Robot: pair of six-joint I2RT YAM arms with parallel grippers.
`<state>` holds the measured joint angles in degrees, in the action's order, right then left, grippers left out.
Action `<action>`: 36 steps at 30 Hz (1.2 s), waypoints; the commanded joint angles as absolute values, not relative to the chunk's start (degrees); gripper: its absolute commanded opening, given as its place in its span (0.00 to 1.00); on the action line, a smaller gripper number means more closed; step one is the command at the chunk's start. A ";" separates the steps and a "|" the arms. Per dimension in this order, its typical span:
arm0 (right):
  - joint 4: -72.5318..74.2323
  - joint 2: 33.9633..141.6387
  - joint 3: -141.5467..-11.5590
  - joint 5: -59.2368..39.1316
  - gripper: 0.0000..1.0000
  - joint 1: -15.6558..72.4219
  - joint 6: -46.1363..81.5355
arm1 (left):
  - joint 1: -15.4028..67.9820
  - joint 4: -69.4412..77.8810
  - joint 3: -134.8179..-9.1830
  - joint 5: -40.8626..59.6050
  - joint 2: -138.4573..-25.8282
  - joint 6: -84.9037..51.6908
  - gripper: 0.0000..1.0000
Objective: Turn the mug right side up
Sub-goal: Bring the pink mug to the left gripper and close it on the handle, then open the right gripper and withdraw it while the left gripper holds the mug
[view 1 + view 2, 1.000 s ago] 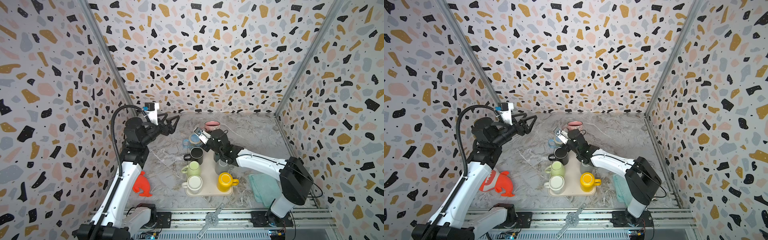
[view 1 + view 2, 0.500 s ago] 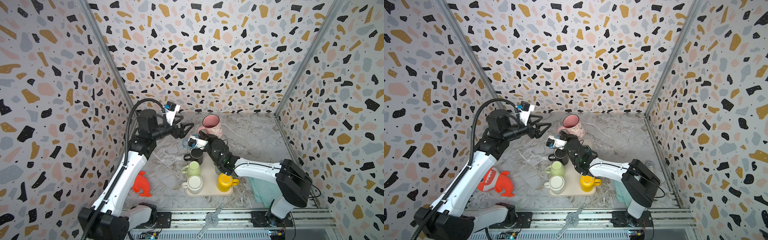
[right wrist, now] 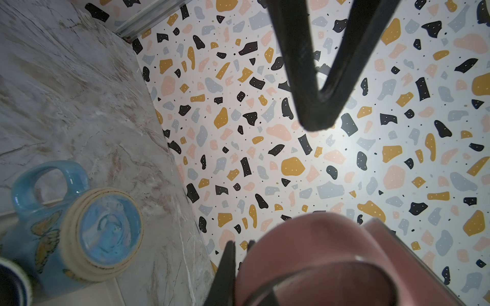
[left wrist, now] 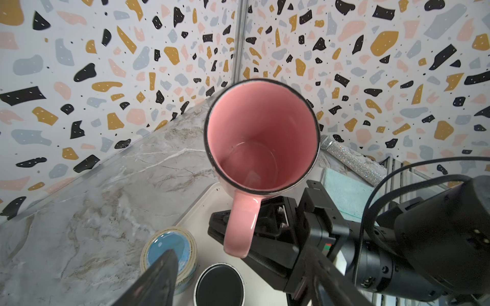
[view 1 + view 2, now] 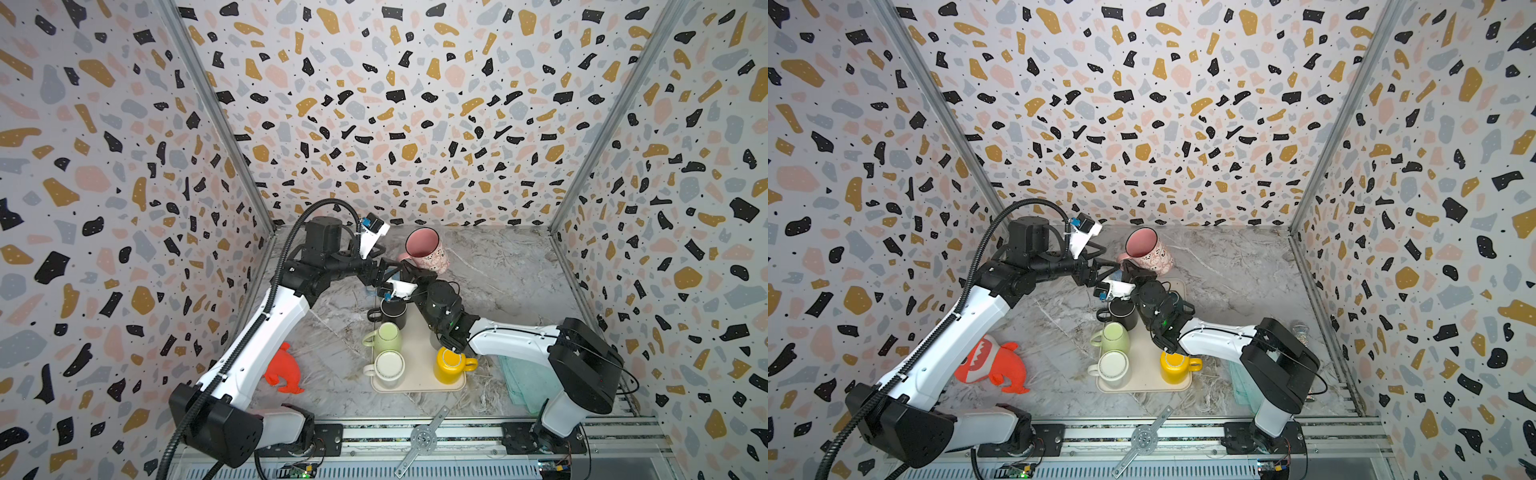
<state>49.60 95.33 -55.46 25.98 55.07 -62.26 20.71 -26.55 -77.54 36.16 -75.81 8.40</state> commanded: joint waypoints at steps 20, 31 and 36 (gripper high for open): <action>60.33 95.44 -56.10 23.60 0.00 56.86 -64.83 | 22.29 -28.52 -79.98 36.65 -79.40 10.39 0.48; 62.65 95.86 -55.85 23.09 0.00 57.38 -64.95 | 22.72 -29.17 -79.79 36.46 -80.74 10.27 0.46; 63.72 95.97 -55.85 22.94 0.00 57.47 -64.83 | 22.83 -29.24 -79.37 36.44 -80.96 10.19 0.38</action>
